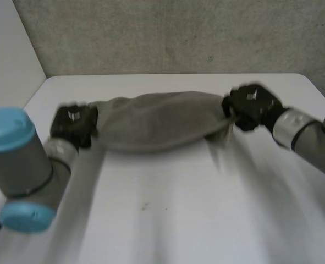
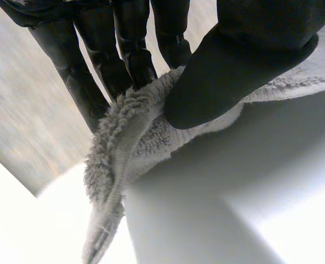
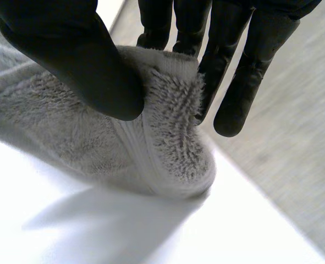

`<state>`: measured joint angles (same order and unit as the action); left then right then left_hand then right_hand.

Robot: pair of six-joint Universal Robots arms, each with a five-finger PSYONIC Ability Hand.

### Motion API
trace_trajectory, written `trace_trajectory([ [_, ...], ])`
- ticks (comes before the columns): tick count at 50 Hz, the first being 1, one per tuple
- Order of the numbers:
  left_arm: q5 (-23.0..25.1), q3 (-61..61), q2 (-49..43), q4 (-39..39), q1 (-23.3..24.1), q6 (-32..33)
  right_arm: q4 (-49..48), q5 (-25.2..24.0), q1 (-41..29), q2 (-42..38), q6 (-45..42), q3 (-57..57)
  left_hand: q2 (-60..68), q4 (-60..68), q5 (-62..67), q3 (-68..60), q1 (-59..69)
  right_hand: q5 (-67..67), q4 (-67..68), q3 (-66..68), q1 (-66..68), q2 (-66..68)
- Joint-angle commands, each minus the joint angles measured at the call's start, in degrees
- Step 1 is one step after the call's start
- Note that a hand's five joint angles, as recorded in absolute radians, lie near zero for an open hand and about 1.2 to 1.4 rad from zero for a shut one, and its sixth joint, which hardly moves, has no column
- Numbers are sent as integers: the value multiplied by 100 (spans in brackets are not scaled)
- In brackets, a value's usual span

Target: Fold the towel.

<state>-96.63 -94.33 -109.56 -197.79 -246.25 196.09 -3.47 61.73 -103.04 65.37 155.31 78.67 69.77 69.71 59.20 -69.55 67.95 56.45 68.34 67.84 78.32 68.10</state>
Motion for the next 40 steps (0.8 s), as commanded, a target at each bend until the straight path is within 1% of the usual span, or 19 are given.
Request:
trace_trajectory([
  [1, 180, -1290, -65, -67, 60, -18, 1181, -196, 346, -331, -1785, 588, 1023, 1029, 1080, -1045, 1205, -1332, -1521, -1471, -2519, -1497],
  [2, 180, -1290, -65, -67, 60, -18, 1182, -196, 346, -331, -1785, 588, 1023, 1029, 1080, -1045, 1205, -1347, -1536, -1486, -2534, -1512],
  [3, 197, -1281, -13, -58, 34, -35, 1217, -153, 355, -314, -1620, 623, 1023, 1029, 1080, -1045, 1205, -2679, -2868, -2818, -3866, -2844],
  [4, 197, -1281, -12, -58, 33, -35, 1200, -100, 355, -288, -1340, 650, 1023, 1029, 1080, -1045, 1205, -3325, -3514, -3464, -4512, -3490],
  [5, 206, -1264, 40, -58, 7, -44, 1200, -99, 355, -288, -1337, 650, 1023, 1029, 1080, -1045, 1205, -3332, -3521, -3471, -4519, -3497],
  [7, 197, -1246, 93, -58, 7, -44, 1182, -82, 337, -148, -637, 763, 1023, 1029, 1080, -1045, 1205, -4052, -4241, -4191, -5239, -4217],
  [8, 197, -1211, 163, -49, 7, -44, 1182, -82, 337, -147, -634, 764, 1023, 1029, 1080, -1045, 1205, -4055, -4244, -4194, -5242, -4220],
  [10, 197, -1158, 260, -23, 7, -44, 1077, -73, 337, 150, 14, 974, 1023, 1029, 1080, -1045, 1205, -4307, -4496, -4446, -5494, -4472],
  [13, 180, -1062, 471, 4, 16, -44, 945, -55, 346, 328, 333, 1133, 1023, 1029, 1080, -1045, 1205, -4341, -4530, -4480, -5528, -4506],
  [15, 180, -983, 611, 4, 24, -53, 630, 32, 346, 634, 981, 1492, 1023, 1029, 1080, -1045, 1205, -4792, -4981, -4931, -5979, -4957],
  [16, 180, -983, 612, 4, 25, -53, 628, 32, 346, 635, 984, 1494, 1023, 1029, 1080, -1045, 1205, -4795, -4984, -4934, -5982, -4960],
  [18, 180, -939, 656, 4, 42, -62, 383, 251, 267, 967, 1421, 1852, 1023, 1029, 1080, -1045, 1205, -5281, -5470, -5420, -6468, -5446],
  [21, 180, -833, 691, 12, 60, -71, 294, 393, 214, 1171, 1546, 2039, 1023, 1029, 1080, -1045, 1205, -5552, -5741, -5691, -6739, -5717],
  [23, 180, -772, 691, 4, 60, -71, 93, 734, 4, 1364, 1608, 2371, 1023, 1029, 1080, -1045, 1205, -5645, -5834, -5784, -6832, -5810],
  [24, 180, -772, 691, 4, 60, -71, 92, 736, 3, 1365, 1608, 2373, 1023, 1029, 1080, -1045, 1205, -5645, -5834, -5784, -6832, -5810],
  [26, 171, -745, 691, 4, 60, -79, -161, 1094, -198, 1374, 1608, 2617, 1023, 1029, 1080, -1045, 1205, -5645, -5834, -5784, -6832, -5810],
  [31, 171, -710, 673, 4, -10, -88, -636, 1491, -295, 1347, 1608, 2995, 1023, 1029, 1080, -1045, 1205, -5553, -5742, -5692, -6740, -5718],
  [37, 171, -701, 647, -5, -19, -88, -1094, 1597, -304, 1040, 1608, 3172, 1023, 1029, 1080, -1045, 1205, -5384, -5573, -5523, -6571, -5549],
  [40, 162, -684, 647, -5, -55, -97, -1366, 1632, -313, 645, 1616, 3146, 1023, 1029, 1080, -1045, 1205, -5233, -5422, -5372, -6420, -5398],
])
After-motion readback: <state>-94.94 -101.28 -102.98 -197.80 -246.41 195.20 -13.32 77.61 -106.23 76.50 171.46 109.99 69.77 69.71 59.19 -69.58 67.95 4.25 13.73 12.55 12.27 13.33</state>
